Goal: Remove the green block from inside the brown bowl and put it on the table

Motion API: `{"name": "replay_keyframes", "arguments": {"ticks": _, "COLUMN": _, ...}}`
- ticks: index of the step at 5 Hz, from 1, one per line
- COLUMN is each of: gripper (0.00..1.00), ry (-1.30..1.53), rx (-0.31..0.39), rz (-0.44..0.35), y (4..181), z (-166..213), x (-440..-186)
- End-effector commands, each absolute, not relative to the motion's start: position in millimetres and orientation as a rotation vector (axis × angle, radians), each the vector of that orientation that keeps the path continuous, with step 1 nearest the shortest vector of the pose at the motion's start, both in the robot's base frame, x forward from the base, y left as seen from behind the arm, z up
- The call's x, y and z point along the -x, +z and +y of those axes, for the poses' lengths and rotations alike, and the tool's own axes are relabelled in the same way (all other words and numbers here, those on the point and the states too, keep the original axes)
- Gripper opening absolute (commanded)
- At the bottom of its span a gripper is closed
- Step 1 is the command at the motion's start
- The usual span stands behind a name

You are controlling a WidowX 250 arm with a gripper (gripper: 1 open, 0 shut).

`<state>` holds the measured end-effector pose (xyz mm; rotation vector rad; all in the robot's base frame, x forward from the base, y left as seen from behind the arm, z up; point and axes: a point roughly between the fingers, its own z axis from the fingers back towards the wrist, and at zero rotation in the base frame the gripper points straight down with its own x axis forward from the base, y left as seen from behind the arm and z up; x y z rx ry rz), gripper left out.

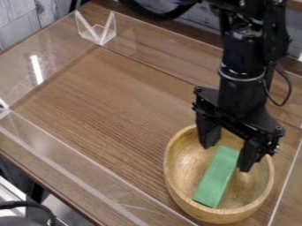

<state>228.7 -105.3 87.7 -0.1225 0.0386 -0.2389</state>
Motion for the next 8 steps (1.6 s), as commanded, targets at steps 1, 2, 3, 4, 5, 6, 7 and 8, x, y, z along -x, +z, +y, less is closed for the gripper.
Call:
{"name": "replay_keyframes", "arguments": {"ticks": 1, "gripper": 1.0, "ry": -0.229, "rx": 0.137, "rz": 0.012, "y": 95.0, "z": -104.0, "x": -233.4}}
{"name": "replay_keyframes", "arguments": {"ticks": 2, "gripper": 1.0, "ry": -0.234, "rx": 0.136, "rz": 0.012, "y": 88.8, "z": -105.4, "x": -229.4}}
{"name": "replay_keyframes", "arguments": {"ticks": 3, "gripper": 1.0, "ry": -0.238, "rx": 0.135, "rz": 0.01, "y": 81.4, "z": -106.7, "x": -225.7}}
{"name": "replay_keyframes", "arguments": {"ticks": 4, "gripper": 1.0, "ry": -0.242, "rx": 0.134, "rz": 0.006, "y": 73.3, "z": -108.4, "x": -222.6}}
{"name": "replay_keyframes", "arguments": {"ticks": 5, "gripper": 1.0, "ry": -0.251, "rx": 0.135, "rz": 0.001, "y": 62.2, "z": -109.9, "x": -220.7}}
{"name": "replay_keyframes", "arguments": {"ticks": 6, "gripper": 1.0, "ry": -0.262, "rx": 0.134, "rz": -0.004, "y": 51.2, "z": -110.9, "x": -219.7}}
{"name": "replay_keyframes", "arguments": {"ticks": 7, "gripper": 1.0, "ry": -0.261, "rx": 0.132, "rz": -0.005, "y": 42.1, "z": -110.7, "x": -219.7}}
{"name": "replay_keyframes", "arguments": {"ticks": 8, "gripper": 0.0, "ry": -0.254, "rx": 0.131, "rz": 0.0, "y": 41.1, "z": -111.0, "x": -218.3}}
